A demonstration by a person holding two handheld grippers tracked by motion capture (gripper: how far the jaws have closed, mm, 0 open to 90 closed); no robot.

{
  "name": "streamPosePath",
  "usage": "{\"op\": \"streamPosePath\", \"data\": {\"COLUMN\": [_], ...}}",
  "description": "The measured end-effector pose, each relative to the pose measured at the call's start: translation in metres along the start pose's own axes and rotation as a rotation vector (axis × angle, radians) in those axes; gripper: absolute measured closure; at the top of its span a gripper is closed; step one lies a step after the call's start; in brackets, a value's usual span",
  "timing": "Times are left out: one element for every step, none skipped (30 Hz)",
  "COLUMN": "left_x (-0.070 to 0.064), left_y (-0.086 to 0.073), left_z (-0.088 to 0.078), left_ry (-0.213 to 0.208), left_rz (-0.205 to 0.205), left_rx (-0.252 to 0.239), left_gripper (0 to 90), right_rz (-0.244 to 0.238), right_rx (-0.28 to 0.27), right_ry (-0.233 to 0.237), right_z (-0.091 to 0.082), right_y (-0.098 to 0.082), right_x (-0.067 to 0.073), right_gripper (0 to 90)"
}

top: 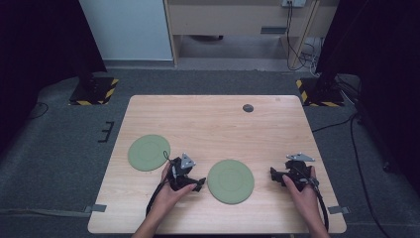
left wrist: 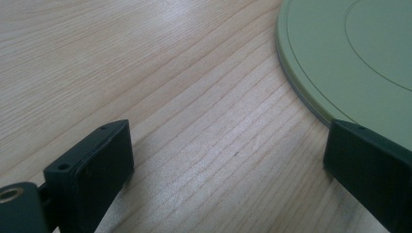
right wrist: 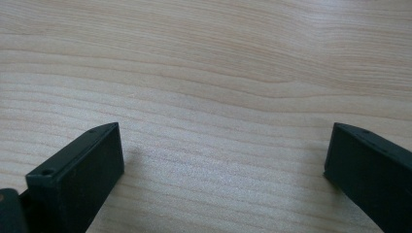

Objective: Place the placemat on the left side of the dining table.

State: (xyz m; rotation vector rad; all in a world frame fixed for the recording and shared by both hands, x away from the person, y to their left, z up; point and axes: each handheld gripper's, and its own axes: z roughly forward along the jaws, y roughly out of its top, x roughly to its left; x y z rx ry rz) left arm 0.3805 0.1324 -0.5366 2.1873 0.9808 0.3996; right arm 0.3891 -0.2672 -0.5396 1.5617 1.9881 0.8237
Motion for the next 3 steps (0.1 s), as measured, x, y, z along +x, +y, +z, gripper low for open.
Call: {"op": "streamPosePath", "data": {"left_x": [0.0000, 0.0001, 0.0001], "left_y": [0.0000, 0.0001, 0.0001], "left_z": [0.0000, -0.0001, -0.0001], "left_ry": [0.001, 0.001, 0.001], "left_rz": [0.000, 0.000, 0.000], "left_rx": [0.000, 0.000, 0.000], "left_gripper": [2.5, 2.5, 2.5], "right_rz": [0.000, 0.001, 0.001], "right_rx": [0.000, 0.000, 0.000], "right_ry": [-0.001, -0.001, -0.001], "right_z": [0.0000, -0.0001, -0.0001], "right_y": [0.0000, 0.0000, 0.0000], "right_x": [0.0001, 0.0002, 0.0002], "right_gripper": [0.9, 0.9, 0.9]}}
